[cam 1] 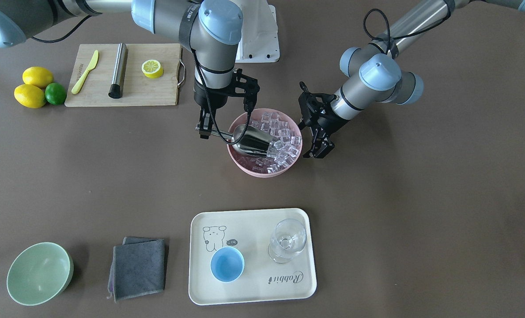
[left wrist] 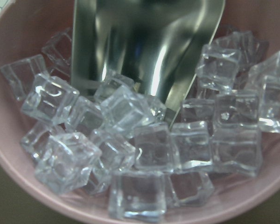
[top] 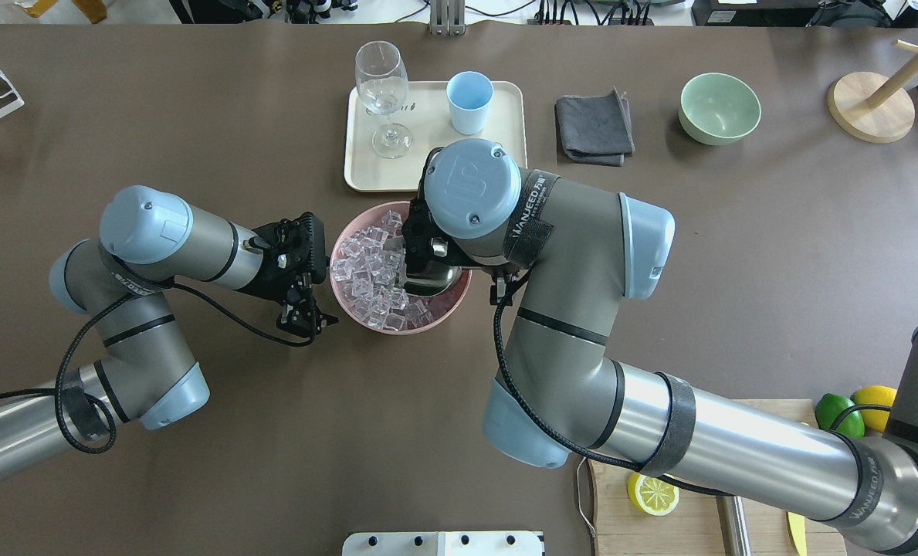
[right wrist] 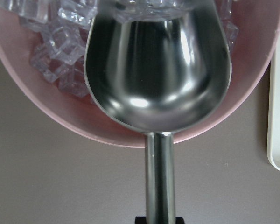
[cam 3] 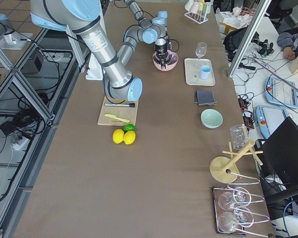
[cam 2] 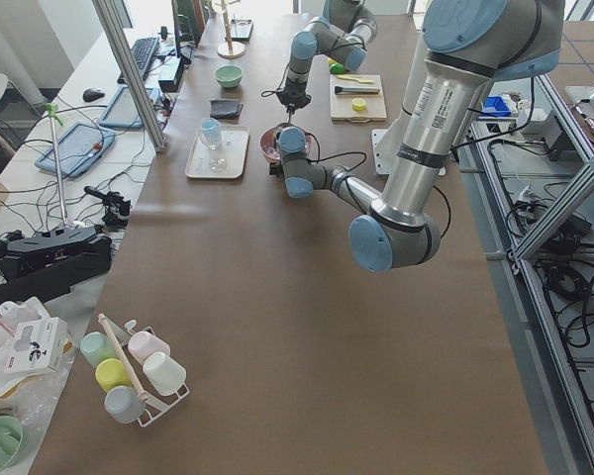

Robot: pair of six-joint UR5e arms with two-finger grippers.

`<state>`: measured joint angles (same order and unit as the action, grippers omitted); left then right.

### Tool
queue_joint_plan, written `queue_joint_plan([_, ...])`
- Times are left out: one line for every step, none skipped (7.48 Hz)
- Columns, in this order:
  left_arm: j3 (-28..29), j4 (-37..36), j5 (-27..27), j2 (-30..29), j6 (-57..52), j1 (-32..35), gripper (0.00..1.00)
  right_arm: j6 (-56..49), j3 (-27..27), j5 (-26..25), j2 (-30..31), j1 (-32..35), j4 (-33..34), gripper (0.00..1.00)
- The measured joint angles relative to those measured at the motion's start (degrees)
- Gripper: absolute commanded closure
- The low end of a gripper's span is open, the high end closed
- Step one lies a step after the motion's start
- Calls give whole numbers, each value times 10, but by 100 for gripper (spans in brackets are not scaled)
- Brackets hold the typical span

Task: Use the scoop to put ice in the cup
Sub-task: 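Push the scoop through the ice cubes toward the left gripper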

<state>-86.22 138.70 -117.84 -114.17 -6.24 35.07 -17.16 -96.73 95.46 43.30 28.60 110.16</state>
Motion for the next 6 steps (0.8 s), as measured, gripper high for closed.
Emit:
queue_joint_plan([0,0,0,0,0,0,1,3,-1,1,1,-1,-6,100])
queue_joint_plan([0,0,0,0,0,0,1,4,-4,3,4,-2,-17,100])
queue_joint_plan([0,0,0,0,0,0,1,2,-11,12,17,-2,-38,100])
queue_joint_plan([0,0,0,0,0,0,1,0,-18,20,31,-2,-59,100])
queue_joint_plan([0,0,0,0,0,0,1,0,-25,27,40,-2,-71,100])
queue_joint_plan([0,0,0,0,0,0,1,0,-33,34,45,-2,-79,100])
